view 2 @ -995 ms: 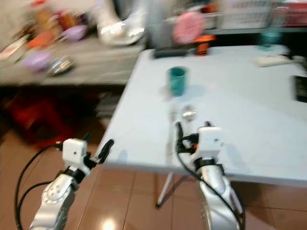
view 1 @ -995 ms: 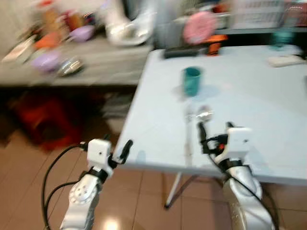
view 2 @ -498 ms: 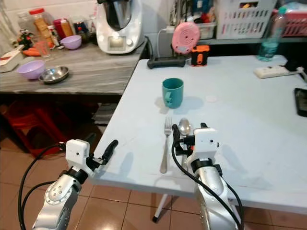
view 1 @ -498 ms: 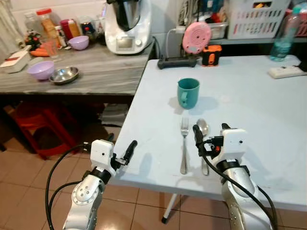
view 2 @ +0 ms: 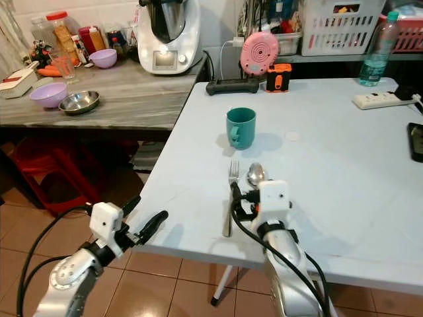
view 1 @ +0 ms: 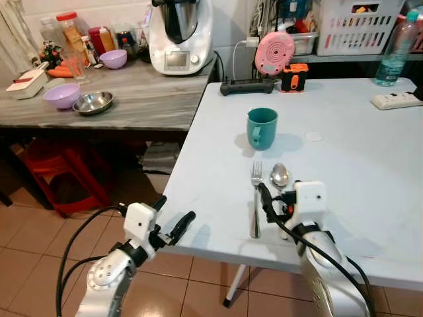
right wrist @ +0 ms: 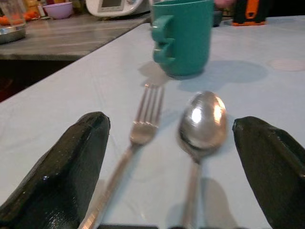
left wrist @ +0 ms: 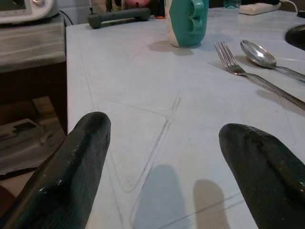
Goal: Setting the table
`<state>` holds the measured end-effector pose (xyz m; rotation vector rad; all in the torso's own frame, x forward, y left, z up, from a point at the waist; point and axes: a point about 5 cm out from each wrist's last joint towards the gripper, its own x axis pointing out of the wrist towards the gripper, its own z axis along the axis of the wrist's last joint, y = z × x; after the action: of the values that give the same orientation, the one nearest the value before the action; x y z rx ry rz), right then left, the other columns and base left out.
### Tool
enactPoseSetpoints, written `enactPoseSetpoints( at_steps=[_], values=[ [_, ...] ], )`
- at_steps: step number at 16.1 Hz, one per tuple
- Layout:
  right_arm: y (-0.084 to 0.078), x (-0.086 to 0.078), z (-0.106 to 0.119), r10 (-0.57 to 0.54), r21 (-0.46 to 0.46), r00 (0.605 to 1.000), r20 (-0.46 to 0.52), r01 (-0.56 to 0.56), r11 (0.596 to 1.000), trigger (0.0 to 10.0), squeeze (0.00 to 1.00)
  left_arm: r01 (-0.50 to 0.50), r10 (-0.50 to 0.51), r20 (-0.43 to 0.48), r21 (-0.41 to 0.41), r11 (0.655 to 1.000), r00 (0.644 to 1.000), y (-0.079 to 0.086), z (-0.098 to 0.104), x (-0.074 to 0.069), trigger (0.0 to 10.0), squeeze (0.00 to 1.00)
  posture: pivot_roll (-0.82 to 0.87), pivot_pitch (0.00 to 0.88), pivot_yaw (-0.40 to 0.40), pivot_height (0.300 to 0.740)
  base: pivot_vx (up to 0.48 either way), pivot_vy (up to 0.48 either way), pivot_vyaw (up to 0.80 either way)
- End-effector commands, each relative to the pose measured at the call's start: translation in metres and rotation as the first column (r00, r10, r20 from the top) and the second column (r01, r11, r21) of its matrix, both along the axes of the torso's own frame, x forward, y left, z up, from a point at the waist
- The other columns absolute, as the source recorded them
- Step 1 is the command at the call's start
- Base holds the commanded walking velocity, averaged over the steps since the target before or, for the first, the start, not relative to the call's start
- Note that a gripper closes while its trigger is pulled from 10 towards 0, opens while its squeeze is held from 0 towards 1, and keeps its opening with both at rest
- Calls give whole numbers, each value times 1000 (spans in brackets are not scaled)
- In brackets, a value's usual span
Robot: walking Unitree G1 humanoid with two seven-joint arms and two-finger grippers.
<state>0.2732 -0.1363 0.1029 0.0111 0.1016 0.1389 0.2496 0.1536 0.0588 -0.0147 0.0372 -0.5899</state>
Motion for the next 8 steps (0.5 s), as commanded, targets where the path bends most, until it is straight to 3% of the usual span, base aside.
enactPoseSetpoints(
  at_steps=[1, 8],
  values=[
    [7, 4, -1, 15, -4, 1000, -25, -15, 1000, 10000, 0, 26, -26, 11, 15, 1000, 1000, 1, 4, 1, 10000, 0, -67, 0, 112, 740, 0, 0, 0],
    [30, 20, -1, 62, 51, 992, -110, -57, 997, 10000, 0, 52, -52, 13, 6, 999, 999, -1, 6, -1, 10000, 0, -59, 7, 109, 740, 0, 0, 0]
  ],
)
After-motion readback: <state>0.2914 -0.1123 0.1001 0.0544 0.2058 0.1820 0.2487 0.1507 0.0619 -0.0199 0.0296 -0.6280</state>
